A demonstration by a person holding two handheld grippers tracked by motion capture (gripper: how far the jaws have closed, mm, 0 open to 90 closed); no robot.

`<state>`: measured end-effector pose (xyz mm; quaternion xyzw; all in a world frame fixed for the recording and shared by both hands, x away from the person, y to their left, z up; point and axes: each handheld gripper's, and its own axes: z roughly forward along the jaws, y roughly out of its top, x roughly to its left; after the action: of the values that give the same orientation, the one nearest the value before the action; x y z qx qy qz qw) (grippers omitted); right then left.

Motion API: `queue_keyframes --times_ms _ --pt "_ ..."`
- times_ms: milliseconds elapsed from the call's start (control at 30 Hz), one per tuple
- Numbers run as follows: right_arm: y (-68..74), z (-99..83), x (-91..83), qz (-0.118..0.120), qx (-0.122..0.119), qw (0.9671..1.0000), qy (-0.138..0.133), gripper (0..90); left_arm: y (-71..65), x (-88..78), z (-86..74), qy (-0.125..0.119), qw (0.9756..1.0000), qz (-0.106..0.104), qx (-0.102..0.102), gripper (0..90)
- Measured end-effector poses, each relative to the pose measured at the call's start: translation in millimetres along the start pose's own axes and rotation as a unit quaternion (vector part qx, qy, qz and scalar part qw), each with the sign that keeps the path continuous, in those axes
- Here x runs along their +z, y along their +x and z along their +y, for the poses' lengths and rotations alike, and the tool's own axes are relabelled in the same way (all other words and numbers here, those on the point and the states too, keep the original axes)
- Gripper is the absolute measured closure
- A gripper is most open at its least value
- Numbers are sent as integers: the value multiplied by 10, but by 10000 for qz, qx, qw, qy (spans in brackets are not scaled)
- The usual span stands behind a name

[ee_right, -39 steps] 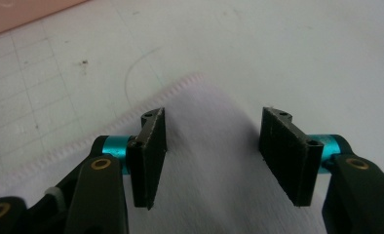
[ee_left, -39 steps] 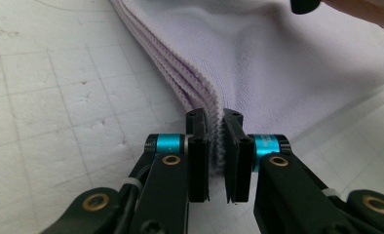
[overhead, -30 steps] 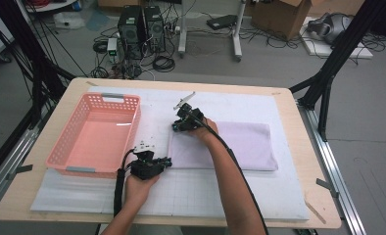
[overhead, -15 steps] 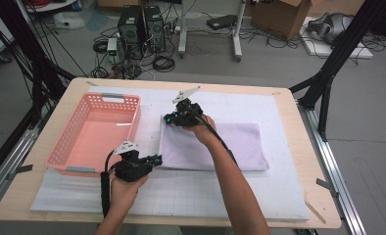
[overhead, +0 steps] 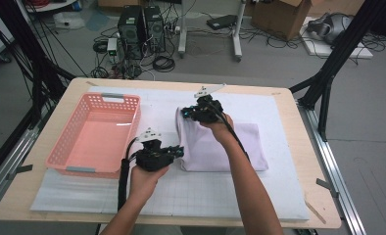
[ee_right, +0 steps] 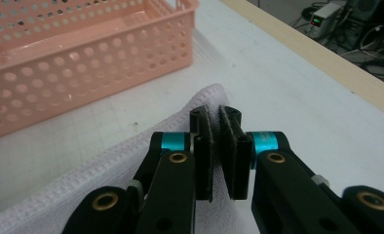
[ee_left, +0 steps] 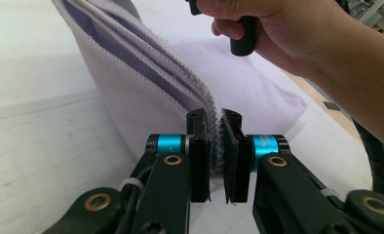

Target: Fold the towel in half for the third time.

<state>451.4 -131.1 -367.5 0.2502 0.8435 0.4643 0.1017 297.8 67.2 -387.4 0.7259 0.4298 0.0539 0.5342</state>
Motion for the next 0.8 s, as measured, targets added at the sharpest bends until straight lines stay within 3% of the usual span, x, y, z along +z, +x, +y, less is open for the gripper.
queue_keyframes --times_ms 267,533,633,700,800 --pt "-189 -227 -245 -307 147 9994 -38 846 -194 386 72 200 9995 -168 154 824" --pt "-346 -409 -460 -563 245 9981 -62 847 -326 671 96 219 9992 -223 255 803" --pt "-427 -516 -581 -597 307 9977 -113 848 -363 750 77 153 9991 -231 325 657" --pt "-452 -541 -607 -618 288 9976 -104 849 -373 763 68 106 9989 -210 404 617" --pt "-518 -619 -692 -713 368 9967 -102 849 -375 710 75 -89 9974 -282 664 478"
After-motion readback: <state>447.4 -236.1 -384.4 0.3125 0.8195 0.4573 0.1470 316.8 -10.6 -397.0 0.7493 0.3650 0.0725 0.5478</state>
